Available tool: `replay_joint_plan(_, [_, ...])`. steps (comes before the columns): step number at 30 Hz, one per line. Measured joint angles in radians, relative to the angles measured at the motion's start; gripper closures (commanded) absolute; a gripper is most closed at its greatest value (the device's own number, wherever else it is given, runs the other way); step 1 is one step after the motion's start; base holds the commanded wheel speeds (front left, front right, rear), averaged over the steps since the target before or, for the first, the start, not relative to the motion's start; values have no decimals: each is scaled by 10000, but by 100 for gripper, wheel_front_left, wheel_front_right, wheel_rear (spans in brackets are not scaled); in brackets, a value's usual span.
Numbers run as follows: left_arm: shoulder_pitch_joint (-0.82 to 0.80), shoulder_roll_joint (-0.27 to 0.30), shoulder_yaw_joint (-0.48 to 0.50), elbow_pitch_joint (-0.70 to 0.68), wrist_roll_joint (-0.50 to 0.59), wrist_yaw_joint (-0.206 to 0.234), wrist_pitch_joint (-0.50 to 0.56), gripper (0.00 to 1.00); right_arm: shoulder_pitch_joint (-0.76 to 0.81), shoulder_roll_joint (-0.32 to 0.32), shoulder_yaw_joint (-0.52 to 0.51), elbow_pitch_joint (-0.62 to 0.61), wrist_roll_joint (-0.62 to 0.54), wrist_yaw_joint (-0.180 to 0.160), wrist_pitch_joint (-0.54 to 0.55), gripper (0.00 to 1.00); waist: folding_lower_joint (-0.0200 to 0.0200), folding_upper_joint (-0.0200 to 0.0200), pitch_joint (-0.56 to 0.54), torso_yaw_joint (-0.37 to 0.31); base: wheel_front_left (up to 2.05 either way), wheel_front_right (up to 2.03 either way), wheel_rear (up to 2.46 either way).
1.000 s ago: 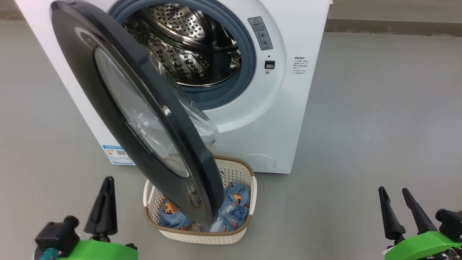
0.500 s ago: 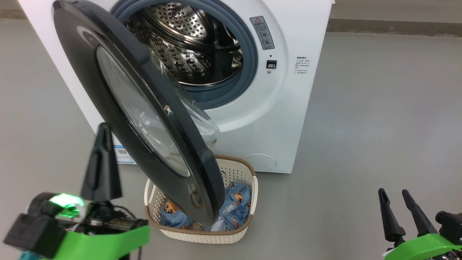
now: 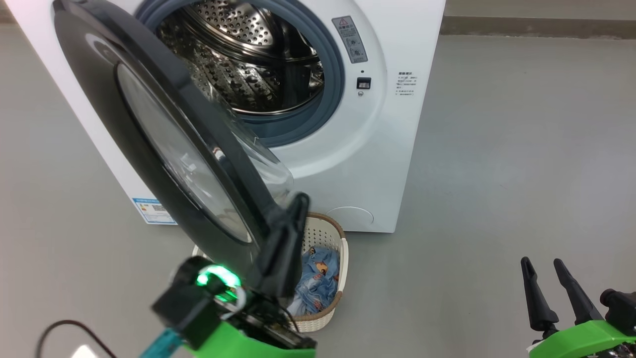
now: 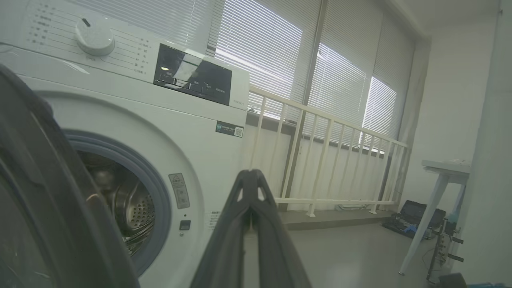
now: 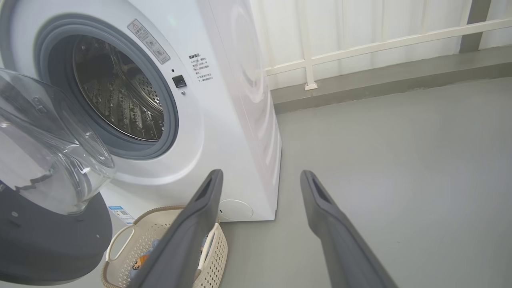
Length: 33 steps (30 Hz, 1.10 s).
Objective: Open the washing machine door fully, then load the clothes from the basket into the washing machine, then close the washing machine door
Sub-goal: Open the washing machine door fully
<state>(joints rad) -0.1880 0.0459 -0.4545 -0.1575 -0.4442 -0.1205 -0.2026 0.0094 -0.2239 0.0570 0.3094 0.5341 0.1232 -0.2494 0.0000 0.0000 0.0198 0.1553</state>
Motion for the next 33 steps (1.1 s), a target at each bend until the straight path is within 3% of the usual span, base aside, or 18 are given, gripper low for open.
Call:
replay_joint_plan(11, [-446,4,-1229,1977,-805,523,-270,100,-19,23,-94,-109,-345,0,0,0,0,0,209,-215,0,0,0])
replay_joint_plan(24, [-941,2,-1273,4042,-1547,583,-443,100,-19,36,-163,-209,-516,0,0,0,1,0,205,-267,0,0,0])
replay_joint_plan(33, [-1208,-12,-926,4744,-1785,581,-456,100,-19,35,-228,-268,-514,0,0,0,0,0,248,-250,0,0,0])
